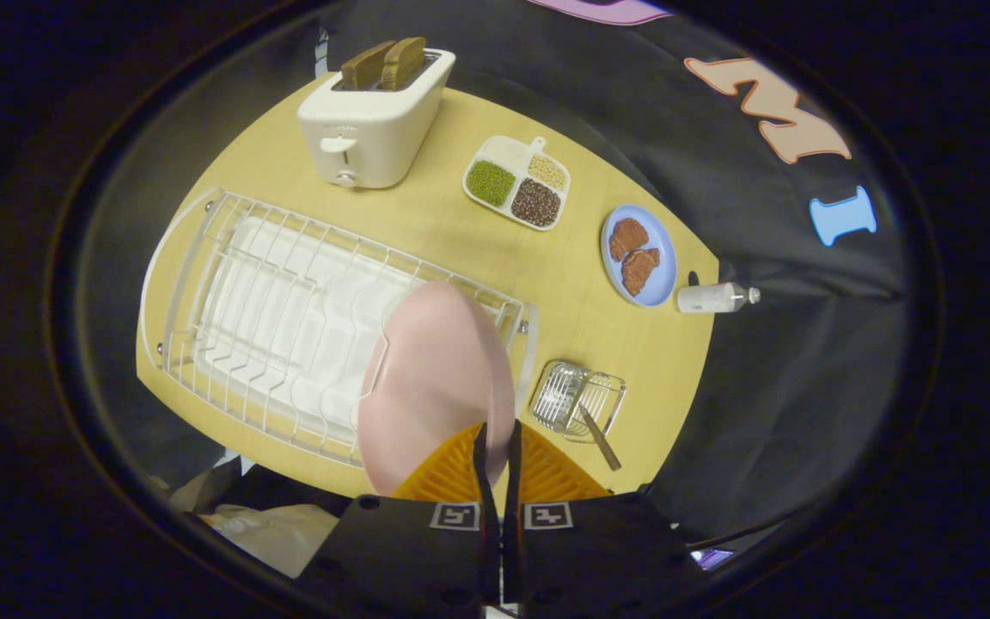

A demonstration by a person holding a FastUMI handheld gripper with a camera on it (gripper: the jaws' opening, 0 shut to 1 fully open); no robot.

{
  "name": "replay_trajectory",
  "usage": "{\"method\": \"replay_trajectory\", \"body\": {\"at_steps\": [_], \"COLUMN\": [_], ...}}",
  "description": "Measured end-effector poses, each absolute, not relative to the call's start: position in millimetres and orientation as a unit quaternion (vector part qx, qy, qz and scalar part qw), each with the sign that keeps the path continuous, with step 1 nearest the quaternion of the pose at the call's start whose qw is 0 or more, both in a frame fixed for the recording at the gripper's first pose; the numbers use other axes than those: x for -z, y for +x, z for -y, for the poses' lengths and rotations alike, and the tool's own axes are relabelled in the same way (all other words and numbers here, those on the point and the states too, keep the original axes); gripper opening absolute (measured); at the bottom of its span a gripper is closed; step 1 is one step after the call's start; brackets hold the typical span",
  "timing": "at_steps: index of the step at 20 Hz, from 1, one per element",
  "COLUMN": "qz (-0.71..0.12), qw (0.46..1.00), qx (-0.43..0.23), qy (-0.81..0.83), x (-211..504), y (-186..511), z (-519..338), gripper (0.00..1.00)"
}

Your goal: Take the plate from the dish rack, then take the spoon from the basket and place it into the plate.

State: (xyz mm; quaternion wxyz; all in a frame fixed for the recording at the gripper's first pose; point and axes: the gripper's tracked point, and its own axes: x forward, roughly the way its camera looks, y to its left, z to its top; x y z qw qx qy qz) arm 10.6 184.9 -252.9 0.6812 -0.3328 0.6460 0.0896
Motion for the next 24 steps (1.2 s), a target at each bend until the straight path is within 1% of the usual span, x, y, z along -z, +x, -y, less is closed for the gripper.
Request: {"method": "replay_trajectory", "body": {"at_steps": [9,12,14,17,24], "qz": [-0.650,-0.637,-0.647,-0.631,-0.621], "qw": [0.669,0.670,0.678,0.692,0.751], "qx": [-0.090,-0.075,-0.078,-0.085,-0.076], "qy": [-0.349,-0.374,-0.340,-0.342,-0.209], "x": [243.2,226.4,221.4,211.5,199.2], "y": [6.7,19.2,12.5,11.0,-19.2], "z": [-189.3,-168.9,-171.8,-160.6,-111.3], "gripper": [0.05,0.05,0.04,0.04,0.04]}}
